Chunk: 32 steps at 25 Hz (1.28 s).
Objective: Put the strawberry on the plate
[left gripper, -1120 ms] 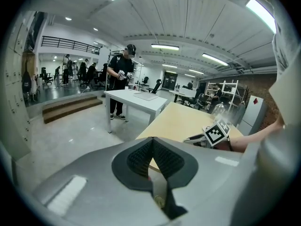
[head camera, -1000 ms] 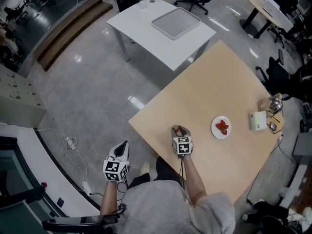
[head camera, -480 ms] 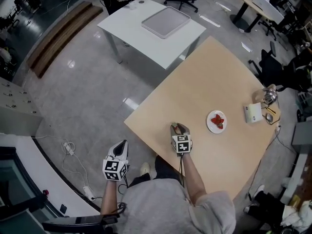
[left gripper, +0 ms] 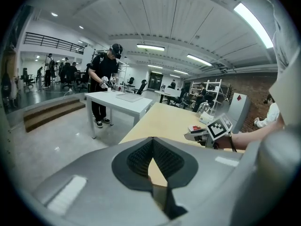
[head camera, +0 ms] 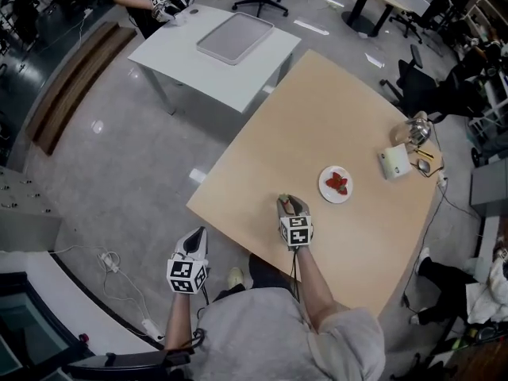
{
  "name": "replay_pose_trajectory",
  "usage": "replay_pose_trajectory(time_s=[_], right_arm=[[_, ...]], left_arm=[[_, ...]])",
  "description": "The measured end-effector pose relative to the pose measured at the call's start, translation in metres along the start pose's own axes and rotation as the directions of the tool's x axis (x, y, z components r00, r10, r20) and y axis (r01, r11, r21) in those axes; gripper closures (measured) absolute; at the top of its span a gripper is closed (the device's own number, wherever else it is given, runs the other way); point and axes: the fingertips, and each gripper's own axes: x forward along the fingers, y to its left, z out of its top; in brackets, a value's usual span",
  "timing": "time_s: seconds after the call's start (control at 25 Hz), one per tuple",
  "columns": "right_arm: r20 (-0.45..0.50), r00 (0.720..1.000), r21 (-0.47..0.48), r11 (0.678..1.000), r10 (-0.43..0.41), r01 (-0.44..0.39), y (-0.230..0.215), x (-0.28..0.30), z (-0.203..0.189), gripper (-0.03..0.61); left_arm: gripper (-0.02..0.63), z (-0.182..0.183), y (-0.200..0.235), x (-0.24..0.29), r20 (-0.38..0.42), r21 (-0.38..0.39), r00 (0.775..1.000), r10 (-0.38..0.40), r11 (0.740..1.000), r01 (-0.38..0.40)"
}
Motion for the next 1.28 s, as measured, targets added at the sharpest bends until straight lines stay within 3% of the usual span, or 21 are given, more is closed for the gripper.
replay_pose_trajectory(time_s=[0.36, 0.72, 1.28], right_arm=[[0.061, 0.993, 0.040, 0.995, -0.098, 0.096, -0.040, -0.033, 0.010, 0.426], [0.057, 0.980, 0.072, 0.980, -0.189, 0.185, -0.084, -0.055, -0.001, 0.426], [0.045, 0.963, 0.125, 0.958, -0.266, 0.259, -0.131, -0.071, -0.013, 0.426]], left_arm=[[0.595, 0.002, -0.030, 0.025, -0.019, 0.040, 0.995, -0.097, 0.994, 0.098], [0.595, 0.004, -0.060, 0.046, -0.039, 0.074, 0.982, -0.184, 0.980, 0.186], [0.595, 0.008, -0.095, 0.071, -0.069, 0.108, 0.965, -0.252, 0.960, 0.258]])
